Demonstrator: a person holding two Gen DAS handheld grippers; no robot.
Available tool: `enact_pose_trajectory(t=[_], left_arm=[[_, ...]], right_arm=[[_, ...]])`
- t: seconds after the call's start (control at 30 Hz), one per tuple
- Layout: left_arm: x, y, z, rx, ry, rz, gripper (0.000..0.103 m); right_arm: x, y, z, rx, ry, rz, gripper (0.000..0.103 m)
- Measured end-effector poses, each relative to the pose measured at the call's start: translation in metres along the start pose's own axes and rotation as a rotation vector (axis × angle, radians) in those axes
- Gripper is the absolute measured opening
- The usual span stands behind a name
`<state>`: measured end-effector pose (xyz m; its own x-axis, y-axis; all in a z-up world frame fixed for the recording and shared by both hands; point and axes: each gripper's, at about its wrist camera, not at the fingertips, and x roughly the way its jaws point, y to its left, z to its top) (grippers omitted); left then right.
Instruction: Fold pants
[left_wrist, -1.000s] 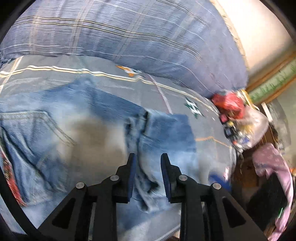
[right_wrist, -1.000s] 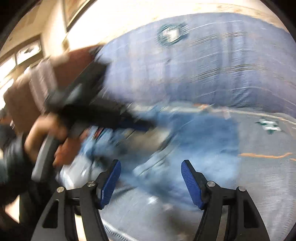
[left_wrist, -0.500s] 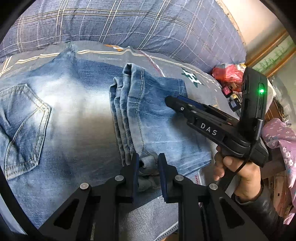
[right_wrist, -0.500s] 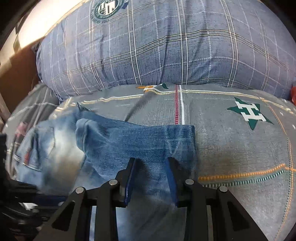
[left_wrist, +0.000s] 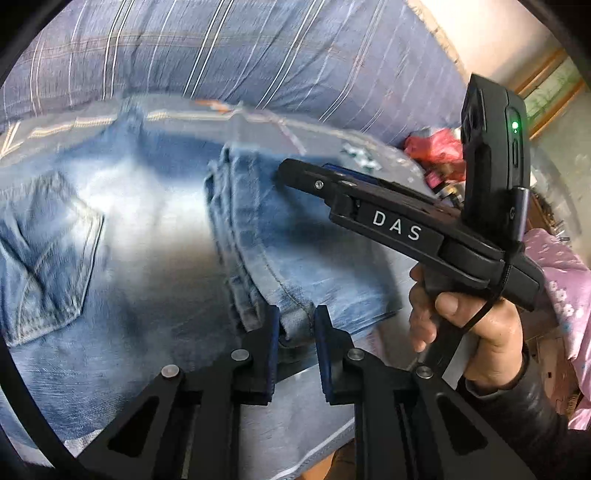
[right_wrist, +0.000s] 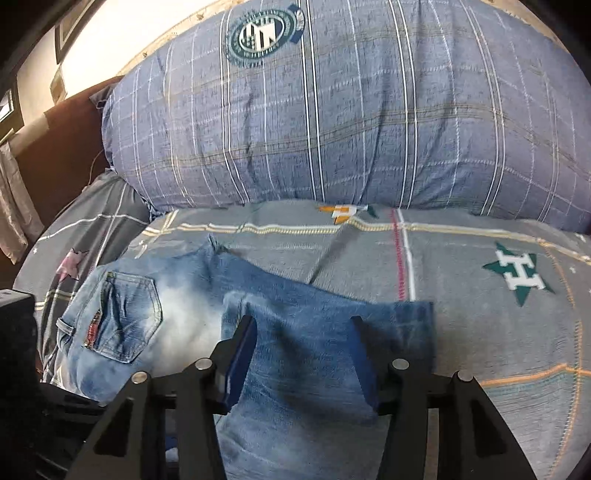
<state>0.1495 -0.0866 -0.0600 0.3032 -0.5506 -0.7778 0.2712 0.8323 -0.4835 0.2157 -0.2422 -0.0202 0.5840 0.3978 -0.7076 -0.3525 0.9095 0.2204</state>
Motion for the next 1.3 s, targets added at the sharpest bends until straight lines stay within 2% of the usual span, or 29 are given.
enact_pose_trajectory(t=[0.17,0.23,0.33,0.47,0.57,0.67,0.8,0.87,0.93,1.0,1.1,1.17,1.2,1.3], left_arm=[[0.01,0.008,-0.004,-0.018,0.014,-0.004,0.019],[0.009,0.006,-0.005,-0.004,0.014,0.007,0.019],[0.003,0.002,-0.006,0.008,0.003,0.008,0.019],[-0.01,-0.013,-0.002,0.047,-0.041,-0.003,0.02],[-0.016,-0.022,0.004,0.082,-0.062,0.011,0.02],[-0.008,-0.021,0.005,0.078,-0.046,0.032,0.02],[0.016,-0.009,0.003,0.056,0.027,0.091,0.023],[0.019,-0.004,-0.001,0.047,0.019,0.084,0.023],[0.015,-0.004,-0.001,0.046,0.016,0.086,0.024],[0.005,-0.006,-0.003,0.062,0.005,0.088,0.024],[-0.028,-0.002,-0.003,0.049,-0.055,0.096,0.026],[-0.051,0.008,-0.005,0.028,-0.09,0.098,0.043],[-0.062,0.015,-0.007,0.018,-0.106,0.105,0.047],[-0.097,0.04,-0.015,-0.007,-0.168,0.187,0.05]], right_arm=[[0.037,0.007,-0.014,-0.06,0.069,-0.064,0.054],[0.041,0.011,-0.016,-0.112,0.059,-0.085,0.054],[0.031,0.01,-0.012,-0.11,0.056,-0.067,0.054],[-0.011,-0.007,-0.012,-0.013,-0.018,-0.036,0.054],[-0.043,-0.018,-0.026,0.05,-0.049,-0.033,0.054],[-0.061,-0.025,-0.052,0.111,-0.059,-0.048,0.054],[-0.049,-0.027,-0.083,0.175,0.002,-0.043,0.054],[-0.035,-0.02,-0.093,0.139,0.04,-0.066,0.055],[-0.031,-0.008,-0.096,0.034,0.035,-0.126,0.057],[-0.033,0.0,-0.091,0.002,0.056,-0.146,0.057],[-0.049,-0.002,-0.082,0.041,0.02,-0.116,0.057],[-0.057,0.002,-0.077,0.045,-0.011,-0.112,0.057],[-0.061,0.006,-0.073,0.045,-0.02,-0.104,0.057],[-0.066,0.023,-0.065,0.013,-0.043,-0.072,0.057]])
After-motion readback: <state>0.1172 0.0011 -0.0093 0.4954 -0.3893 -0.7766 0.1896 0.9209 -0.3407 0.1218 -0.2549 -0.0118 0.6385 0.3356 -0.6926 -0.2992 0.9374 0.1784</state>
